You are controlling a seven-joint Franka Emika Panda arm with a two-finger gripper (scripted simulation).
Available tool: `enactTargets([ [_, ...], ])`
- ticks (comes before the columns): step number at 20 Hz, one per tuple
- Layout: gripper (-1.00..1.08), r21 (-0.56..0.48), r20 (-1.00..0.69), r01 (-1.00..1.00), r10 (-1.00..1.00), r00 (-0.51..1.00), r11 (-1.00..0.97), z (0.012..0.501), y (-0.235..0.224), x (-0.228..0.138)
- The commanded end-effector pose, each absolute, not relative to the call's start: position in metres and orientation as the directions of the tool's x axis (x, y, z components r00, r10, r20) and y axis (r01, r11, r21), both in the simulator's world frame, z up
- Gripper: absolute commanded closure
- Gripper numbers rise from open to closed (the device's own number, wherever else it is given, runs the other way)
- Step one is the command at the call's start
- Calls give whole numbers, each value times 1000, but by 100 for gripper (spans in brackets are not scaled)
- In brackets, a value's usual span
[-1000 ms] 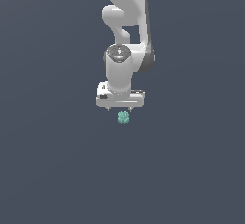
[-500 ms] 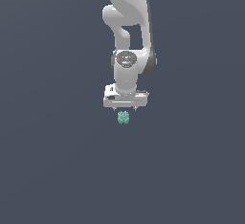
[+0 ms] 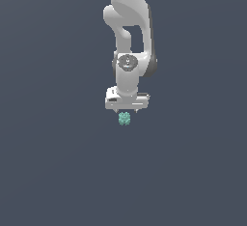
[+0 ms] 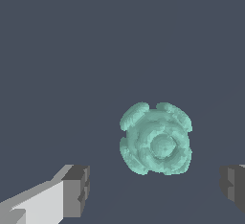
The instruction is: Pick up the object and move it to a goal position.
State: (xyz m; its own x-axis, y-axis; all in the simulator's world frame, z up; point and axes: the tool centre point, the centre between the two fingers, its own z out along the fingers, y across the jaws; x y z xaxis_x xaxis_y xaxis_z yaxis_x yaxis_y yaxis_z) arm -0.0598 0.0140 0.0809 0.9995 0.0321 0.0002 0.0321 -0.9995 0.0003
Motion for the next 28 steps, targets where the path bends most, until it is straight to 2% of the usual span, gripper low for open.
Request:
enactTargets([
  [1, -92, 0, -1, 32, 32, 999, -999, 70, 14, -61],
  [11, -92, 0, 0, 33, 33, 999, -999, 41, 14, -61],
  [12, 108, 0, 0, 33, 33, 999, -999, 41, 14, -61],
  [28, 108, 0, 1, 33, 33, 999, -999, 51, 17, -57],
])
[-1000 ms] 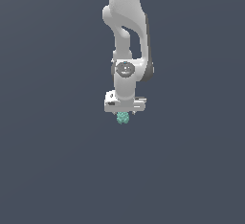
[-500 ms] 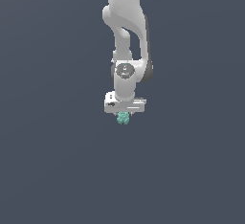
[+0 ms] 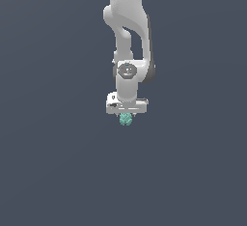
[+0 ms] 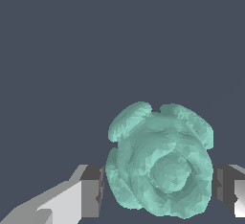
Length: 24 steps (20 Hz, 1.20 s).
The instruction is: Pick up the object and move it to a goal position.
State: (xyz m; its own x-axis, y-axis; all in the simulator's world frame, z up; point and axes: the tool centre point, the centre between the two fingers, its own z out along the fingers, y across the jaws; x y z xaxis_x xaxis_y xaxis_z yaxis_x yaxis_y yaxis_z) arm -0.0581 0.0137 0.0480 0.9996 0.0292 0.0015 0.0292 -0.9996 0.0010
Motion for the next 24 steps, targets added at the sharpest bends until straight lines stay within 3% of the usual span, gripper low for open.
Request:
enactTargets([
  [1, 108, 0, 1, 33, 33, 999, -999, 54, 17, -56],
  [10, 108, 0, 1, 33, 33, 999, -999, 107, 28, -36],
  [24, 108, 0, 1, 33, 33, 999, -999, 236, 56, 15],
])
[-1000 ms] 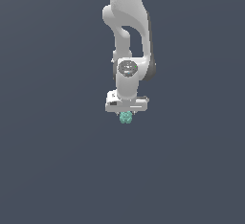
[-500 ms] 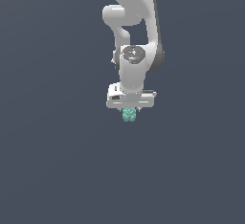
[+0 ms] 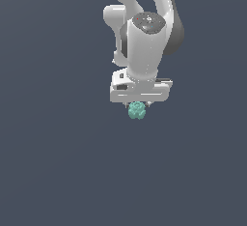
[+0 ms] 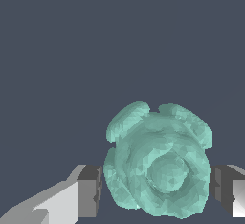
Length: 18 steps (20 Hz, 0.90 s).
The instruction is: Pick up the object and move it to a goal position.
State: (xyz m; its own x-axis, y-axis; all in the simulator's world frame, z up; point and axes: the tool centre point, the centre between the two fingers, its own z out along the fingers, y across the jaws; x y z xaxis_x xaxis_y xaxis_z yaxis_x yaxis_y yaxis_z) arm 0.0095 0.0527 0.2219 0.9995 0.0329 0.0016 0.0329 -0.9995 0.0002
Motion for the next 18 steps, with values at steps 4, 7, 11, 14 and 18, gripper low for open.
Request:
enactTargets([
  [4, 108, 0, 1, 33, 33, 999, -999, 271, 63, 29],
  [7, 108, 0, 1, 33, 33, 999, -999, 294, 68, 39],
  [11, 108, 0, 1, 33, 33, 999, -999, 321, 74, 50],
  [14, 108, 0, 1, 33, 33, 999, -999, 339, 78, 58],
  [18, 108, 0, 1, 33, 33, 999, -999, 360, 82, 68],
])
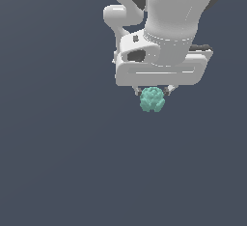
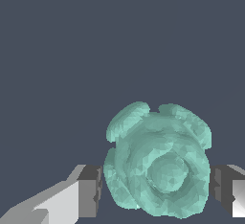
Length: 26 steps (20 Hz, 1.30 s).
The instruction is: Pick up the object and move it to a goal position.
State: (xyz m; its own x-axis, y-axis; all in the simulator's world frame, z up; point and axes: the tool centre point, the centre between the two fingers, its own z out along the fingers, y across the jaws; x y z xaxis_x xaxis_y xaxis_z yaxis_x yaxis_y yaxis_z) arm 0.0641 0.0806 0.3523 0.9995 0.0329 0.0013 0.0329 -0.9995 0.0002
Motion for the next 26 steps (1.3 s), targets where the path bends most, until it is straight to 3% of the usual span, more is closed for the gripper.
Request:
enactTargets([
  [1, 108, 0, 1, 33, 33, 999, -999, 365, 83, 70],
  [13, 108, 0, 0, 32, 32, 999, -999, 411, 93, 92],
  [26, 108, 0, 0, 32, 32, 999, -999, 428, 97, 101],
])
